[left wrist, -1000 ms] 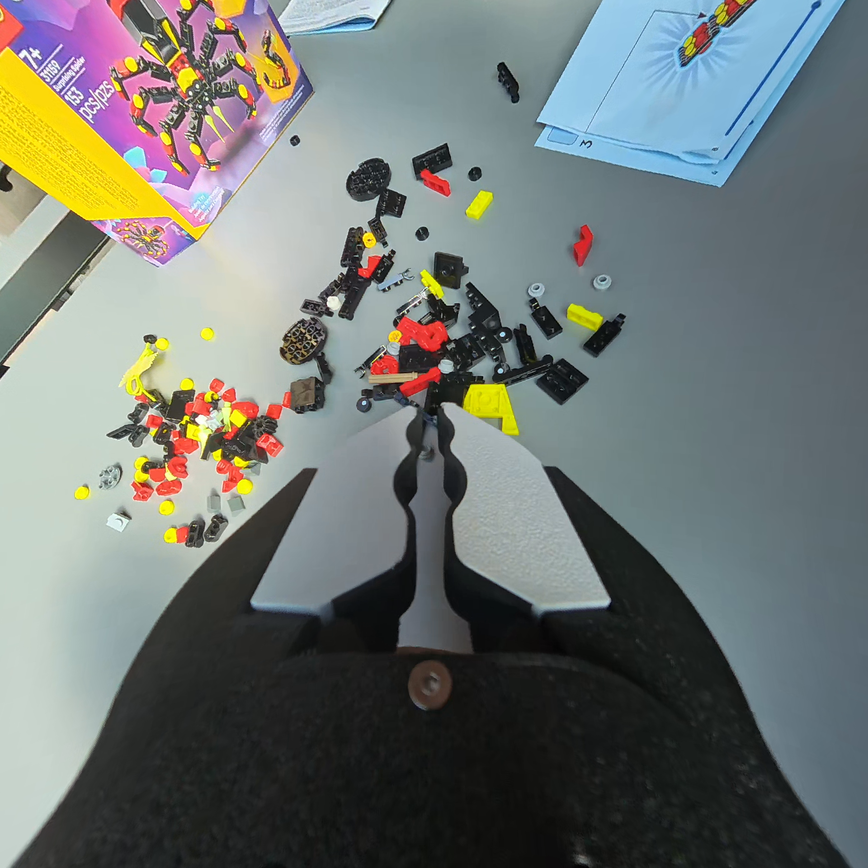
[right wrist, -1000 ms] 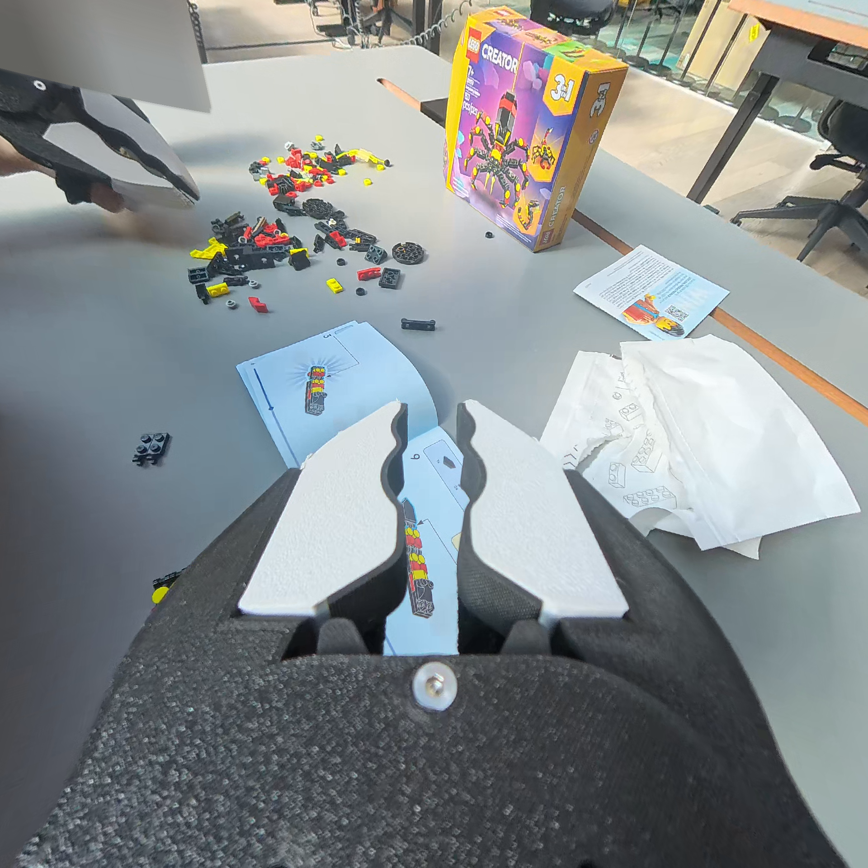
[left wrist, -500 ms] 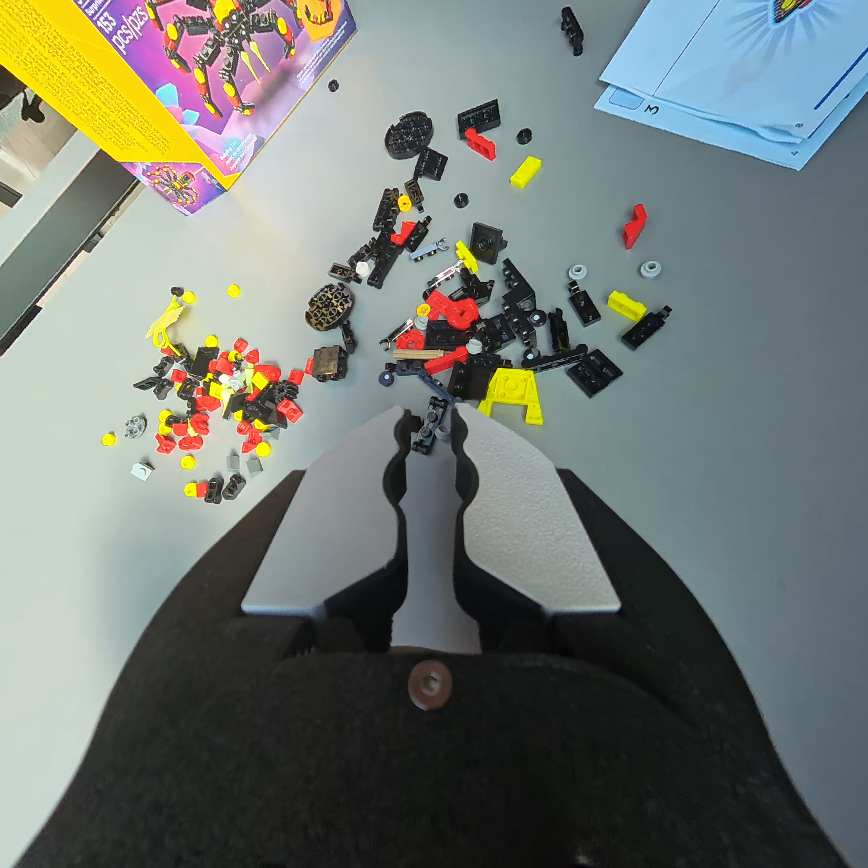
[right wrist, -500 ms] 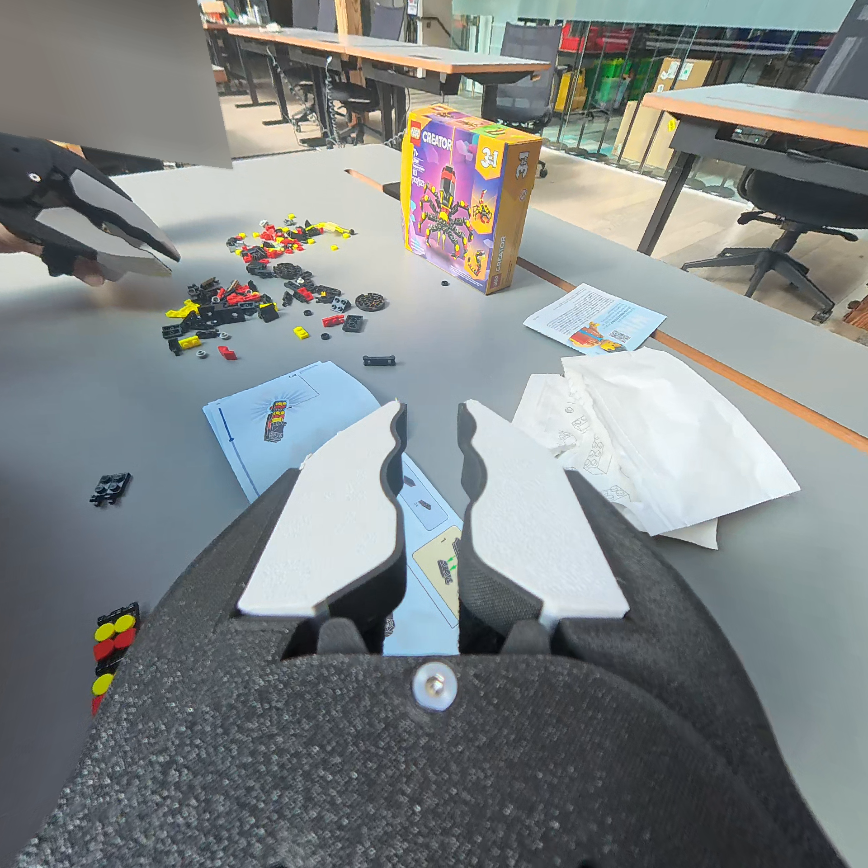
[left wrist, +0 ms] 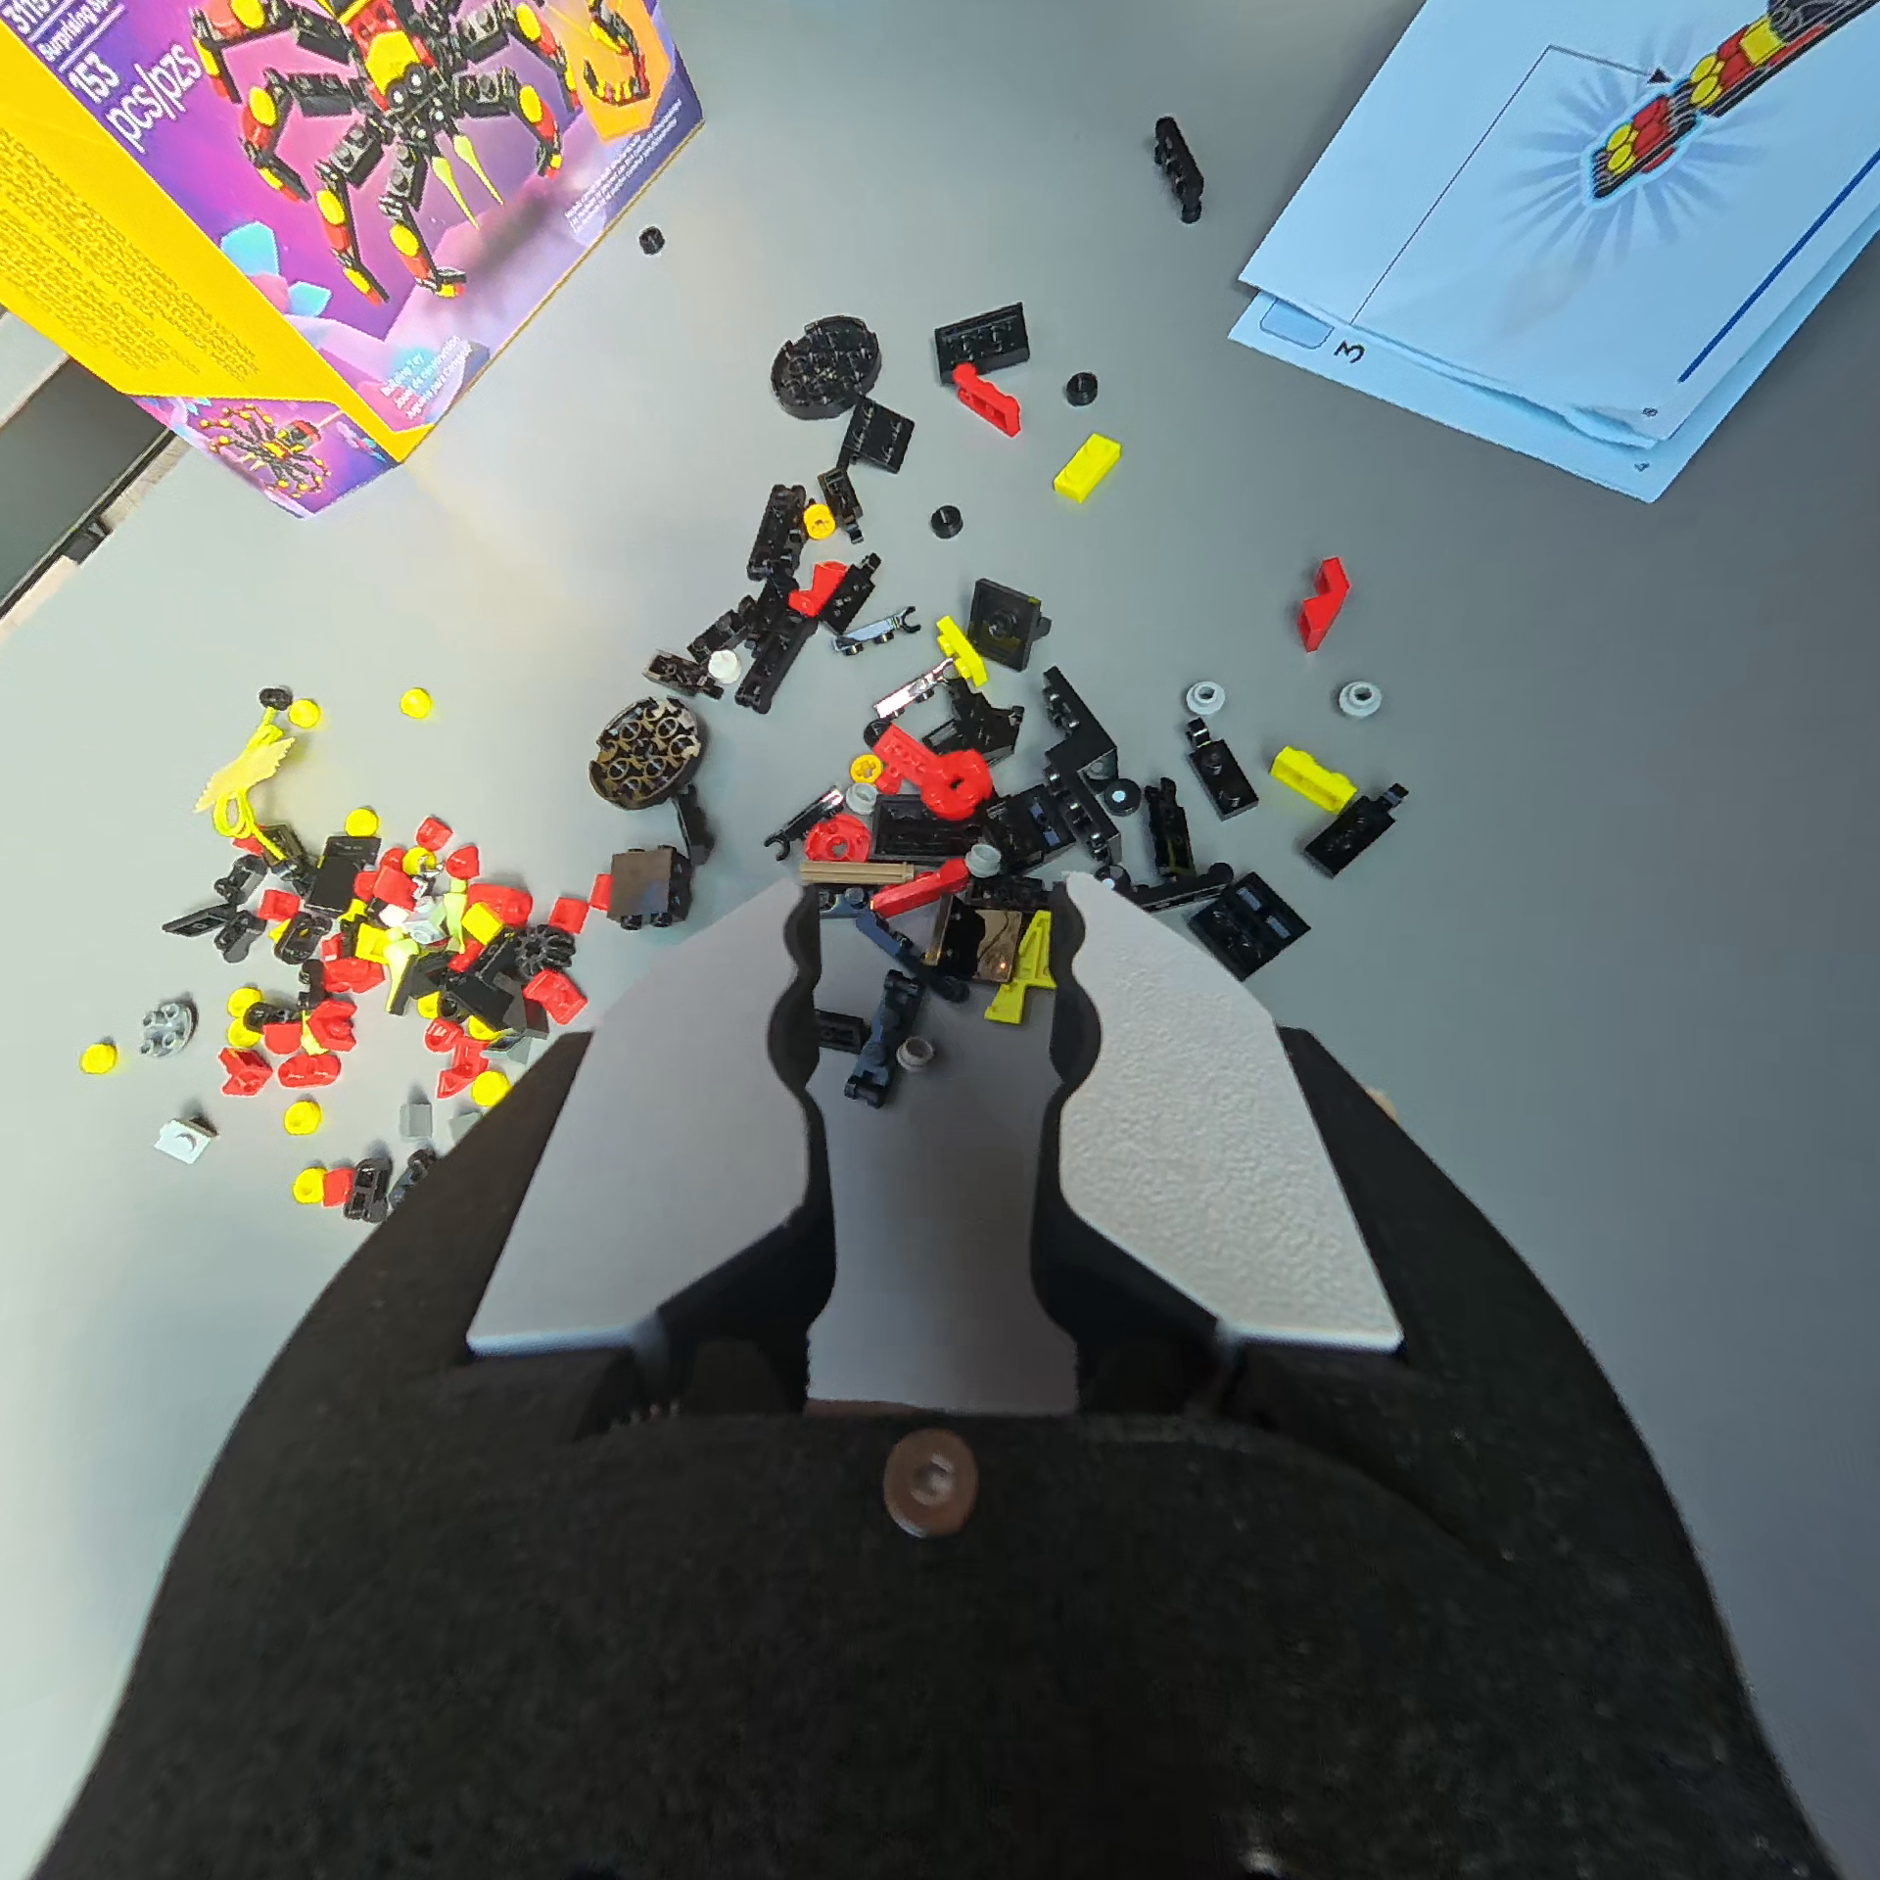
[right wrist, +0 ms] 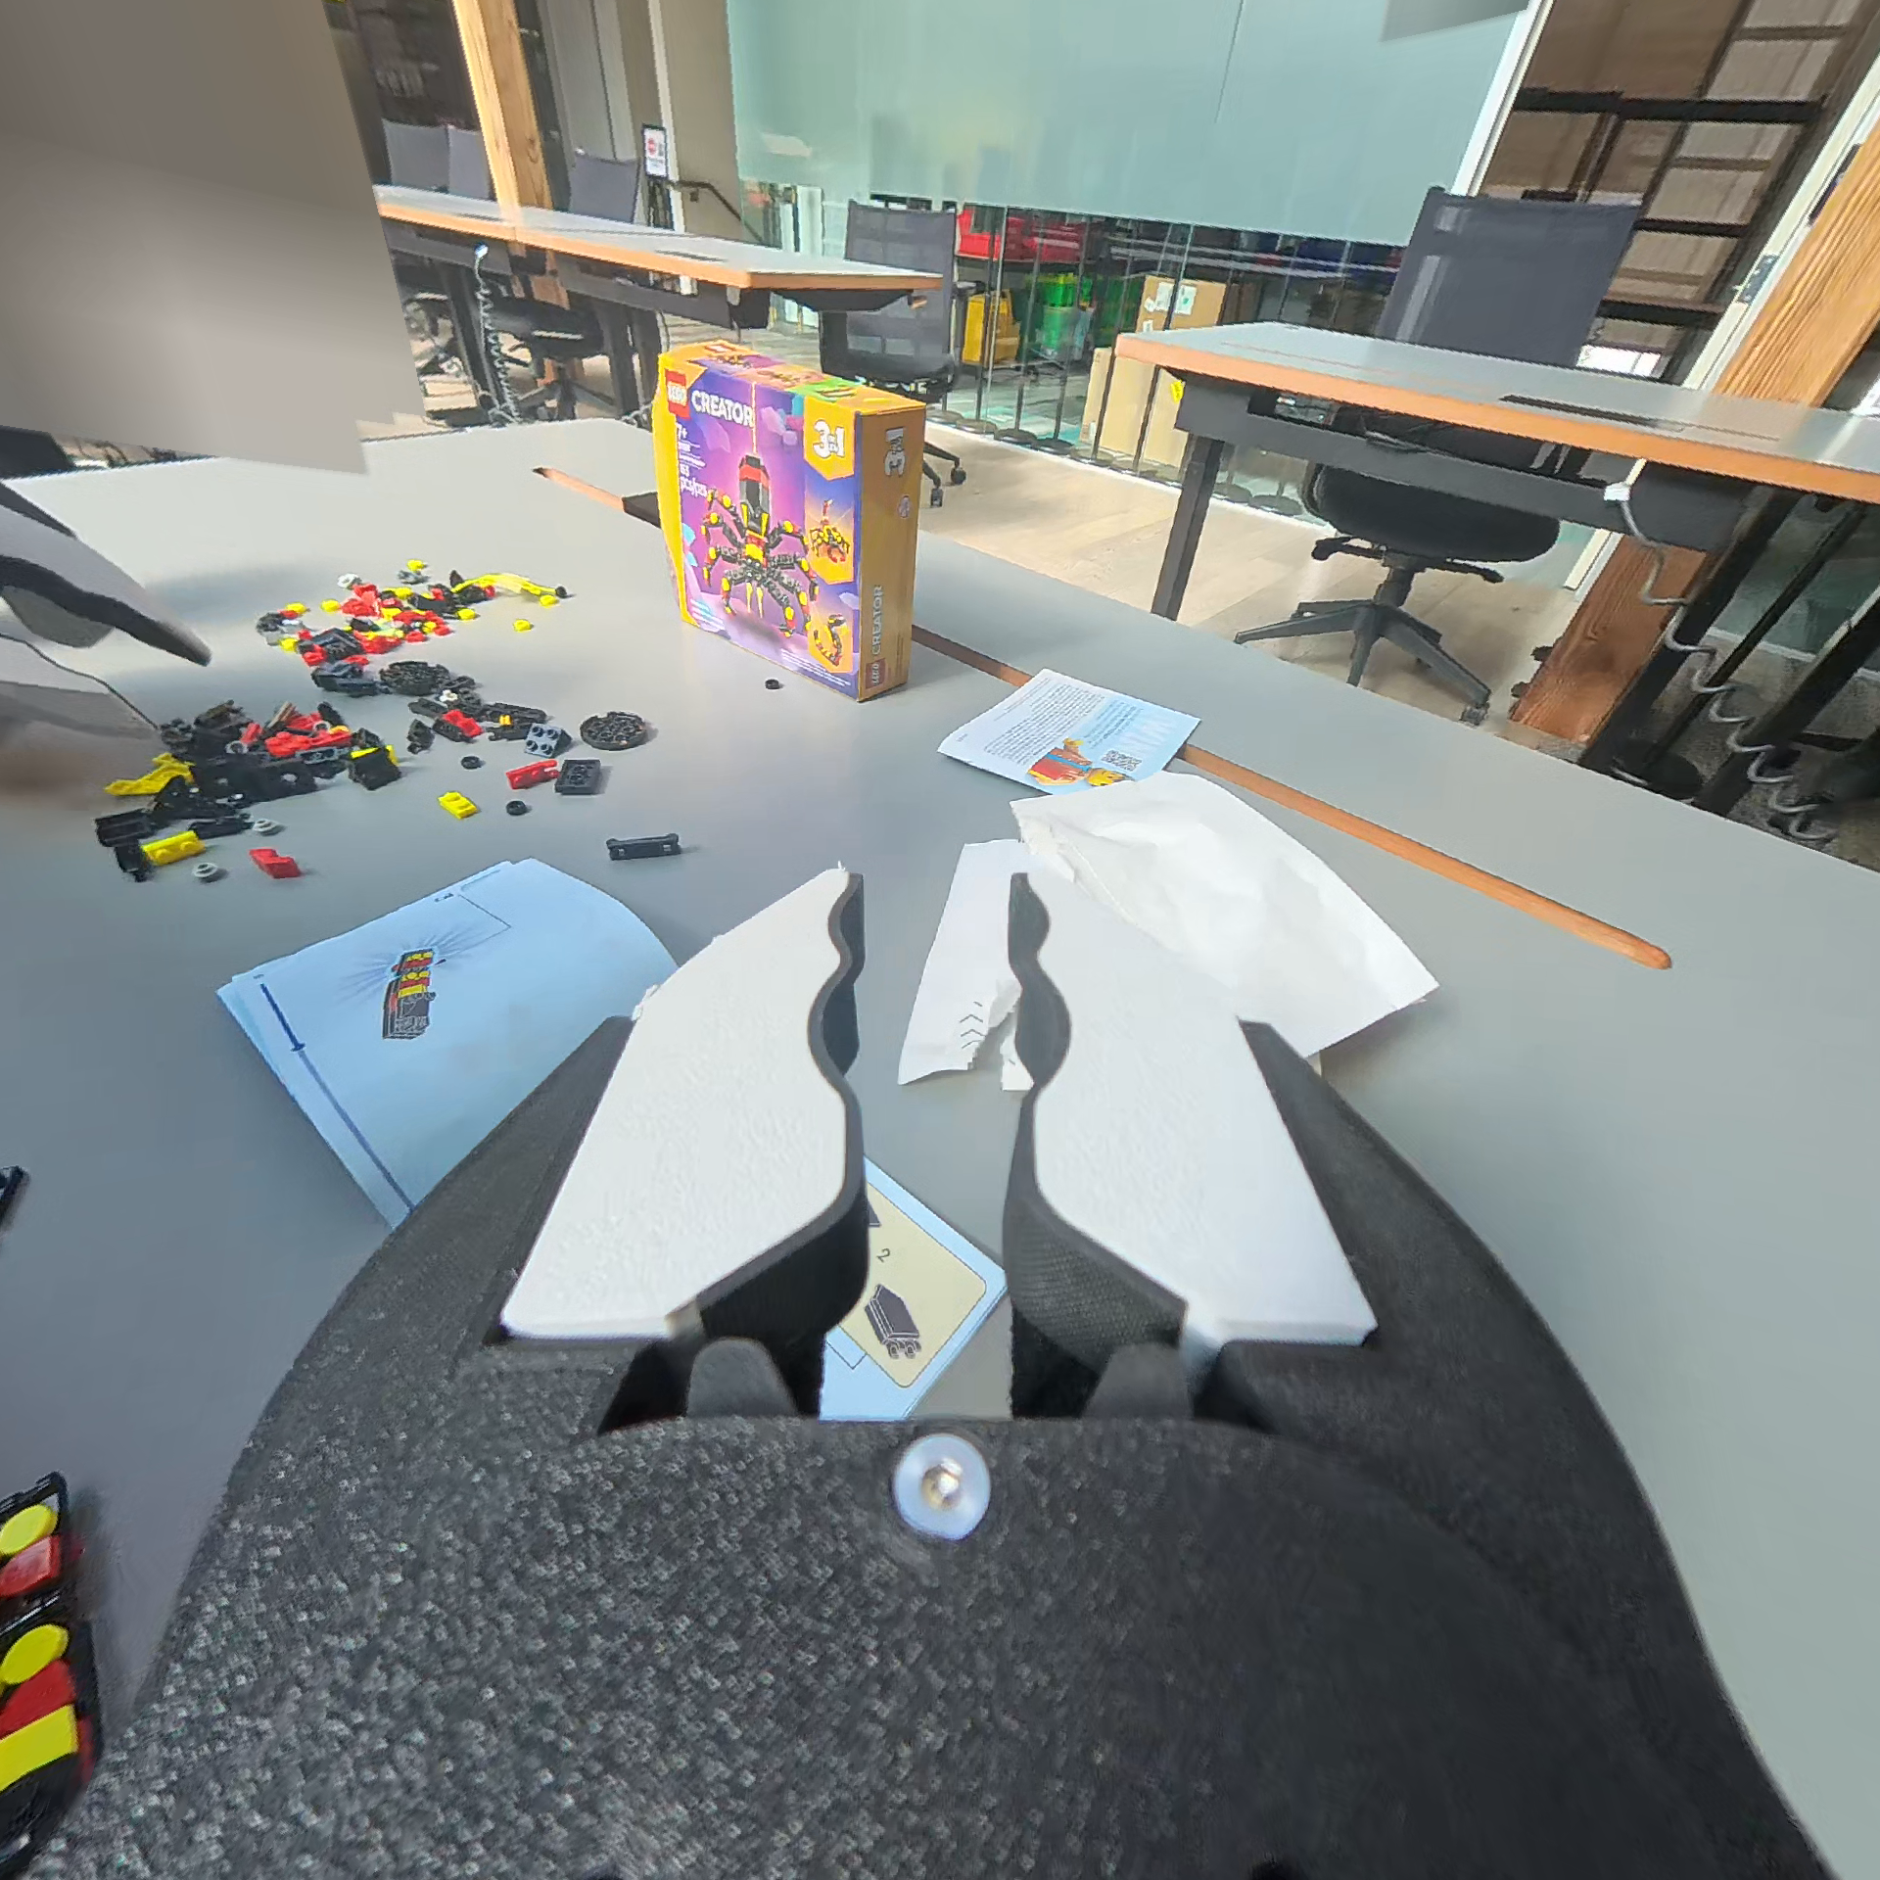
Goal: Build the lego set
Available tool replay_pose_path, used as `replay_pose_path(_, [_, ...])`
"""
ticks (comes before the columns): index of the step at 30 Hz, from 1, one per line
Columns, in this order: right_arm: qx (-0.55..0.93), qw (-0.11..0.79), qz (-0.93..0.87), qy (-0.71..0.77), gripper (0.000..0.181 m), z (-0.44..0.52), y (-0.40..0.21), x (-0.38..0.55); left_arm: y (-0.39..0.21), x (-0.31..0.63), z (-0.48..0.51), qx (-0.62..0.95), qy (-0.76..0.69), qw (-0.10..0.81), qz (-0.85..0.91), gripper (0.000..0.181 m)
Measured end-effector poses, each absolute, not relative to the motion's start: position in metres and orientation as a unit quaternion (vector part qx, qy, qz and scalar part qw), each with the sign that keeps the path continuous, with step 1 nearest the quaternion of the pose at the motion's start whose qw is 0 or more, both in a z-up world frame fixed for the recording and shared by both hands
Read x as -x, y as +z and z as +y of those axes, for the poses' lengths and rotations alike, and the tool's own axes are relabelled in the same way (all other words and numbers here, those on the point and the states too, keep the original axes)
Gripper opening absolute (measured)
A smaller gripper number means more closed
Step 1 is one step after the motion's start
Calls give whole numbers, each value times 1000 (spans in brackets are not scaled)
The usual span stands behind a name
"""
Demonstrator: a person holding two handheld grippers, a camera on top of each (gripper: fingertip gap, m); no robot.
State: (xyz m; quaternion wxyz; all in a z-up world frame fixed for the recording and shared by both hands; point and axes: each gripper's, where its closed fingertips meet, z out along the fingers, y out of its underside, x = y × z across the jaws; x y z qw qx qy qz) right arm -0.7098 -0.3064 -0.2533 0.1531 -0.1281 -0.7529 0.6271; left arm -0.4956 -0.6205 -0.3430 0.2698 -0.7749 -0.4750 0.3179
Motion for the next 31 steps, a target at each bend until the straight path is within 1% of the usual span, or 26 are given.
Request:
replay_pose_path(1, [137, 154, -745, 634, 26, -304, -251, 712, -345, 496, -619, 778, 318, 269, -470, 41])
replay_pose_path(3, [143, 149, -737, 644, 26, -301, -248, 713, -348, 500, -615, 788, 316, 271, -453, 27])
replay_pose_path(5, [149, 155, -733, 646, 26, -300, -247, 715, -349, 502, -599, 806, 284, 302, -422, 1])
replay_pose_path(7, [144, 165, -731, 646, 26, -299, -245, 715, -345, 507, -589, 806, 257, 332, -416, 0])
replay_pose_path(8, [143, 168, -729, 648, 26, -298, -245, 715, -344, 510, -593, 805, 261, 326, -422, 0])
replay_pose_path(11, [147, 161, -728, 650, 26, -299, -246, 715, -351, 520, -612, 819, 285, 262, -425, 3])
replay_pose_path(13, [143, 156, -732, 647, 26, -300, -247, 714, -355, 527, -616, 824, 285, 246, -423, 5])
replay_pose_path(16, [136, 157, -742, 638, 26, -303, -251, 712, -365, 535, -613, 827, 254, 254, -432, 4])
replay_pose_path(20, [127, 161, -754, 624, 26, -307, -257, 710, -367, 541, -613, 832, 270, 246, -418, 0])
replay_pose_path(28, [123, 161, -759, 619, 26, -309, -259, 710, -368, 526, -582, 879, 170, 273, -351, 2])
replay_pose_path(31, [125, 161, -758, 620, 26, -308, -259, 710, -366, 537, -589, 874, 191, 264, -362, 5])
